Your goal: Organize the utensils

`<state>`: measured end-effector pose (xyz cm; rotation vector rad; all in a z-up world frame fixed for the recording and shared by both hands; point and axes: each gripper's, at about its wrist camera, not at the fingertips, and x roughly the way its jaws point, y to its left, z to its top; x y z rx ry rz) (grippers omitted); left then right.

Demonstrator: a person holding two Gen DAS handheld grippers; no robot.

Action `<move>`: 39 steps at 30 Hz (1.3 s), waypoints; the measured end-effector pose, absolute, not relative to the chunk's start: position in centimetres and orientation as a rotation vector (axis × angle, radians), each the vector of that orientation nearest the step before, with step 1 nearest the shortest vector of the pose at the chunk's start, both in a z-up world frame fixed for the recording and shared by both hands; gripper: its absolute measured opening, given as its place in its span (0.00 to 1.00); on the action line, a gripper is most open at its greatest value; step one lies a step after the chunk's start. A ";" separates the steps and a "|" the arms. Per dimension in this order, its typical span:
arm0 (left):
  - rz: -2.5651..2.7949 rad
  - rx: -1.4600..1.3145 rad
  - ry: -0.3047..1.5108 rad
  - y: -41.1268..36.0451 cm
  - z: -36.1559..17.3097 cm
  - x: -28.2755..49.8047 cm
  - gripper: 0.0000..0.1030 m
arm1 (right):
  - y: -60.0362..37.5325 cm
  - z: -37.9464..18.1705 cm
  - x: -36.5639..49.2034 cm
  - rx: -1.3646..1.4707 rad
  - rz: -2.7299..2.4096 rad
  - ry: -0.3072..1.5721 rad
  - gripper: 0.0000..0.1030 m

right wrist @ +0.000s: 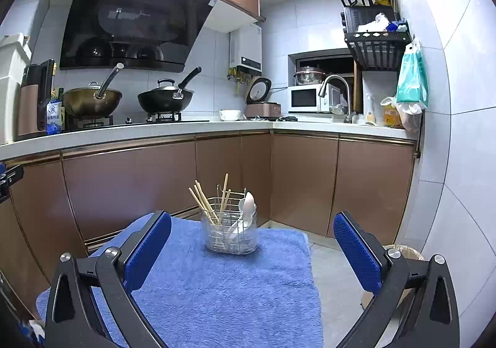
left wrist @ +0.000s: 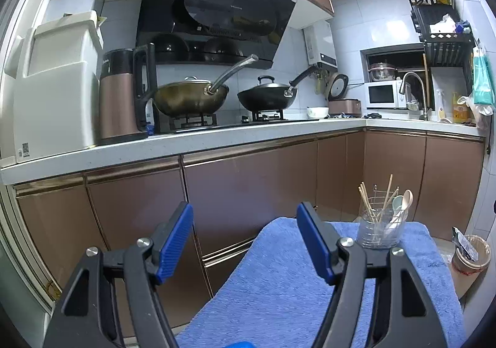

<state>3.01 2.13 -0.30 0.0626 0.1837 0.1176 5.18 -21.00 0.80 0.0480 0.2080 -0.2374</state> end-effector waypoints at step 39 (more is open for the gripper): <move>0.122 0.058 0.091 2.4 1.9 -1.9 0.66 | -20.4 3.3 1.1 -0.006 -0.226 0.122 1.00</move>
